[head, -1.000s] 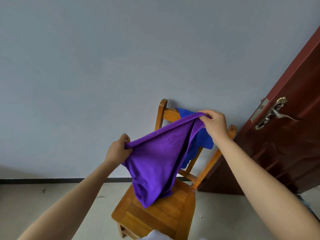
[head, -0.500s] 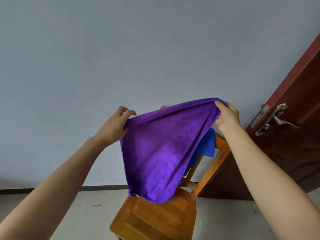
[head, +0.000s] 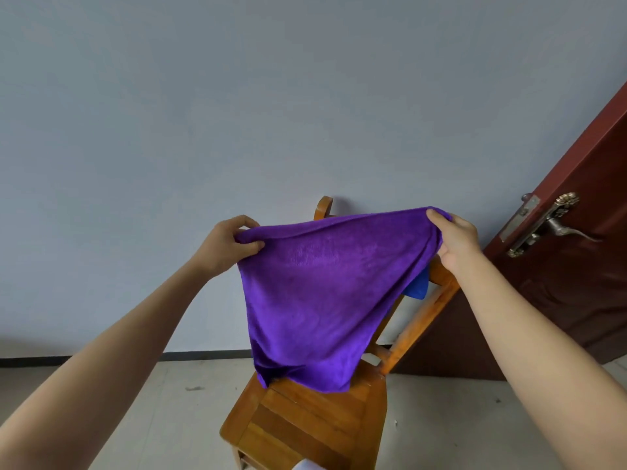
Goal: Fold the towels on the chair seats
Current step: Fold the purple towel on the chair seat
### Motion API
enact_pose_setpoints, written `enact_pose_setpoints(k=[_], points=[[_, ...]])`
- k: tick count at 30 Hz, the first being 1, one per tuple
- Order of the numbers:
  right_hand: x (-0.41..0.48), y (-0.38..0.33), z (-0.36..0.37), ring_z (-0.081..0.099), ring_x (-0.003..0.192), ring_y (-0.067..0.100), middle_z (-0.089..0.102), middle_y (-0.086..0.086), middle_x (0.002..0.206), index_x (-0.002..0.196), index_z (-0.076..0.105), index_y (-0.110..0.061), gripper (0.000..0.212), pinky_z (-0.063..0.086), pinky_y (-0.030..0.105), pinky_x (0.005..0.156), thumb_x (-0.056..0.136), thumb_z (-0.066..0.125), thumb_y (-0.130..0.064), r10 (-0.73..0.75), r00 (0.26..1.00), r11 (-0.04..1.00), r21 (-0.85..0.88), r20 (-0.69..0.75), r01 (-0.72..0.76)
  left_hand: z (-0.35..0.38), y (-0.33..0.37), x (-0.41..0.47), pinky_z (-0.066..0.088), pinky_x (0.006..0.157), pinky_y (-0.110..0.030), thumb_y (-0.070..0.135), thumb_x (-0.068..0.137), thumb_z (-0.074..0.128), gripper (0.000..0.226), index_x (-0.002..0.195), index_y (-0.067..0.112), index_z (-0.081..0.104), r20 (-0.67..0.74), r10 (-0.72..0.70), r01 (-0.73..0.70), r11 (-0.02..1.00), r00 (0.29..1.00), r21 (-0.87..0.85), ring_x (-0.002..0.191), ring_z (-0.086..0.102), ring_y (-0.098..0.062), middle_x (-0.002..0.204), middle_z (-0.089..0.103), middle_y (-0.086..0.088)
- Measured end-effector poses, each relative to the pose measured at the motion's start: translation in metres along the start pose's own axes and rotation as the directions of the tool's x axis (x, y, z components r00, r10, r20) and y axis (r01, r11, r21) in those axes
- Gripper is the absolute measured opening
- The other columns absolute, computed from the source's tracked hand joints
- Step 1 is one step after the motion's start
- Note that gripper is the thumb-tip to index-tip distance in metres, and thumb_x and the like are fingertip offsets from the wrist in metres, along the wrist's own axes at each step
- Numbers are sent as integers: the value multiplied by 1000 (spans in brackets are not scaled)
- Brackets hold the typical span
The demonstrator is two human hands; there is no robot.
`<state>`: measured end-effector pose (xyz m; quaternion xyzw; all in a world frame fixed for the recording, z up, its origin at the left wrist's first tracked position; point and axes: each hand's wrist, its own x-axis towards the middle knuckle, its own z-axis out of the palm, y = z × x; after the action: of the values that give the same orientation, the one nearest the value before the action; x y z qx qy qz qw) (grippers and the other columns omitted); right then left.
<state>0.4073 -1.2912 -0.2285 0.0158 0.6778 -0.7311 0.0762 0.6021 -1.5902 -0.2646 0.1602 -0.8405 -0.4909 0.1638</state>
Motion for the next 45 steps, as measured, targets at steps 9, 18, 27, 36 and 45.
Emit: enact_pose_setpoints(k=[9, 18, 27, 36, 45], points=[[7, -4, 9, 62, 81, 21, 64, 6, 84, 74, 63, -17, 12, 51, 32, 70, 85, 65, -15, -6, 1000, 1000, -17, 16, 7, -4, 8, 13, 45, 66, -31, 7, 81, 58, 24, 104, 7, 53, -9, -6, 10, 842, 1000, 539, 75, 53, -27, 83, 63, -10], [-1, -42, 6, 67, 66, 8, 71, -5, 64, 79, 64, -14, 7, 54, 22, 61, 86, 63, -11, -145, 985, 976, 178, 91, 127, -41, 46, 13, 53, 61, -18, 2, 94, 45, 42, 65, 17, 72, -145, 13, -90, 839, 989, -537, 57, 60, -3, 58, 65, 10], [-48, -24, -42, 70, 68, 16, 73, 4, 73, 72, 72, -13, 51, 57, 32, 69, 31, 88, -37, -58, 927, 994, 103, 371, 21, -28, 46, -76, 52, 59, -19, 11, 97, 42, 50, 60, 20, 73, -153, -63, -32, 833, 986, -553, 55, 58, -6, 57, 64, 8], [-102, 43, -111, 68, 76, 18, 72, 3, 82, 87, 67, -16, 24, 53, 32, 72, 70, 76, -30, 200, 881, 978, -144, 429, -151, 33, 18, -195, 43, 45, -15, 15, 95, 50, 35, 60, 13, 59, -209, -324, 173, 832, 923, -527, 43, 46, -5, 46, 50, 8], [-165, 151, -158, 63, 80, 29, 71, 9, 79, 90, 68, -9, 12, 47, 39, 81, 84, 65, -20, 487, 830, 866, -276, 271, -417, 77, -45, -270, 29, 44, -20, 21, 91, 58, 34, 57, 16, 58, -195, -521, 403, 806, 831, -434, 45, 36, -8, 48, 44, 5]])
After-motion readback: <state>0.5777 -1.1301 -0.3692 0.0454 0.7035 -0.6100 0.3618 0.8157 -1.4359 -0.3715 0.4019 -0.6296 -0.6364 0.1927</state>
